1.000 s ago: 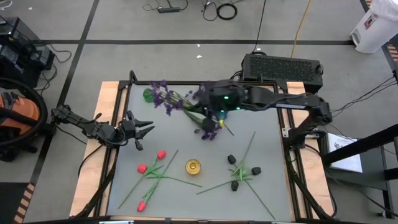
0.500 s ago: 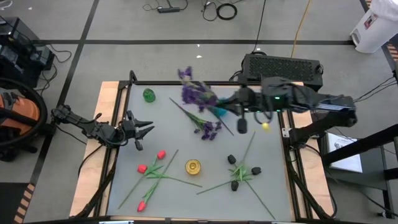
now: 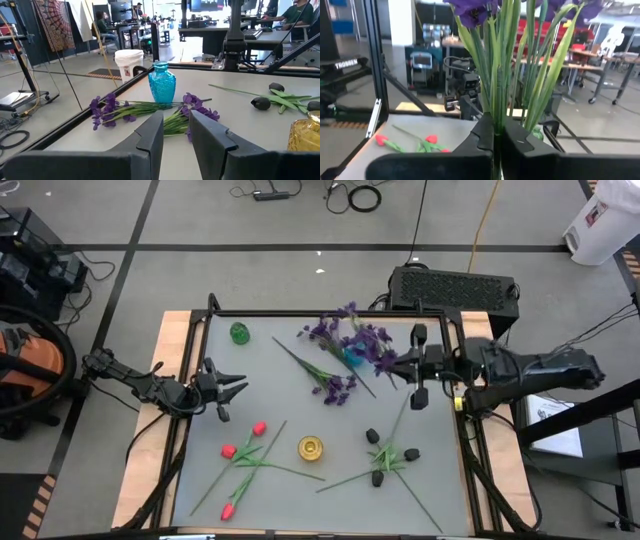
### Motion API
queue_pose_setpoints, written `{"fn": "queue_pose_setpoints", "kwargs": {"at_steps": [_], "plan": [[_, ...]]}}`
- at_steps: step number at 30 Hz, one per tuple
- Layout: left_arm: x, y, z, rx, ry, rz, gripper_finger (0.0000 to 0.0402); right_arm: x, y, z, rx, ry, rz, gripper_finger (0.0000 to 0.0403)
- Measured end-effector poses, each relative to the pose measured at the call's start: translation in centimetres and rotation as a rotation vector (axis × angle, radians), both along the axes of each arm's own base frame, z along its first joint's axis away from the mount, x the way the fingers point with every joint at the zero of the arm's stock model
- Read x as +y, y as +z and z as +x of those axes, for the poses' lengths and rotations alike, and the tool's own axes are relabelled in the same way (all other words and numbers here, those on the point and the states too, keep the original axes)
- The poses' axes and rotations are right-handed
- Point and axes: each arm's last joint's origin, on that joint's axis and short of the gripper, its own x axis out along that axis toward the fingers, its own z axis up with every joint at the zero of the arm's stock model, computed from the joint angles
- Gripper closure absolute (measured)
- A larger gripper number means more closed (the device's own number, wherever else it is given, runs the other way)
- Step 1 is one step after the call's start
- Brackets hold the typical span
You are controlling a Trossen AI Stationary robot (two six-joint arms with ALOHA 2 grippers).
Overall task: Sort flowers into vase by color
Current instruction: Put the bottom left violet flower into the yellow vase
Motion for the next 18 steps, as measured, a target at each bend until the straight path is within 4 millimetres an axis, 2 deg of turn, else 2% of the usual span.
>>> {"fn": "queue_pose_setpoints", "kwargs": {"at_steps": [4, 9, 18], "plan": [[0.0, 0.0, 0.0, 0.000, 0.000, 0.000, 0.0299, 0.0, -3.5, 0.1, -0.069, 0.000, 0.004, 0.0402], [0.0, 0.0, 0.0, 0.000, 0.000, 0.000, 0.0299, 0.1, -6.0, 0.5, -0.088, 0.009, 0.028, 0.0402], [0.0, 0.0, 0.0, 0.000, 0.000, 0.000, 0.0299, 0.6, -7.4, 2.7, -0.065, 0.157, 0.066, 0.0402]]}}
